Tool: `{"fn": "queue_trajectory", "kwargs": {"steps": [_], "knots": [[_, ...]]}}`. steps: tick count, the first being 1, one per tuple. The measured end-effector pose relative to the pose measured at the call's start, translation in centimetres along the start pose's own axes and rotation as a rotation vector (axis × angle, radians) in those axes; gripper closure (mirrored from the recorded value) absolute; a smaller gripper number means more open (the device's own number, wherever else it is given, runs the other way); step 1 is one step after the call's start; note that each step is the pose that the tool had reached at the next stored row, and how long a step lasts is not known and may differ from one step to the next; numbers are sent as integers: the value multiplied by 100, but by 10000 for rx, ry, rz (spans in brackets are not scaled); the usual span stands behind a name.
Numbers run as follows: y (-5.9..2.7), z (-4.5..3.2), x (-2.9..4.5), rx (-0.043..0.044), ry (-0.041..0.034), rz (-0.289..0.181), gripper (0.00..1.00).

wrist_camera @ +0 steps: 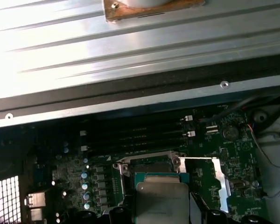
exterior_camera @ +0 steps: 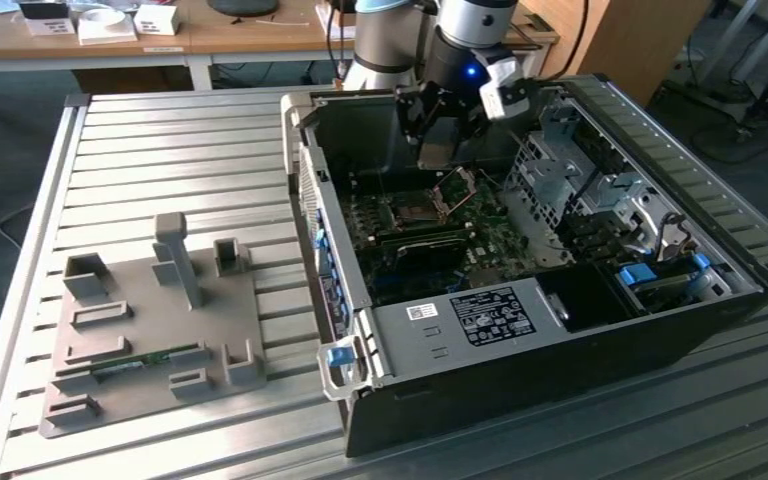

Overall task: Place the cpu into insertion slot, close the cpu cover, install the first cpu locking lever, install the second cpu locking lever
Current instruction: 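Place the cpu into insertion slot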

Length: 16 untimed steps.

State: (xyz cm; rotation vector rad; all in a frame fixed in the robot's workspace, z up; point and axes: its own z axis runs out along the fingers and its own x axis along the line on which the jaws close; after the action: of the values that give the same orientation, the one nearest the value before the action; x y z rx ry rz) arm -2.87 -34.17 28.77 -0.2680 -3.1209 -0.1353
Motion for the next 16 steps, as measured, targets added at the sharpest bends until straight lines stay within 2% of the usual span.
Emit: {"fn": "queue_trajectory", "kwargs": {"steps": [16], "knots": [[-1,19,0,-39,-240,2797,46]]}}
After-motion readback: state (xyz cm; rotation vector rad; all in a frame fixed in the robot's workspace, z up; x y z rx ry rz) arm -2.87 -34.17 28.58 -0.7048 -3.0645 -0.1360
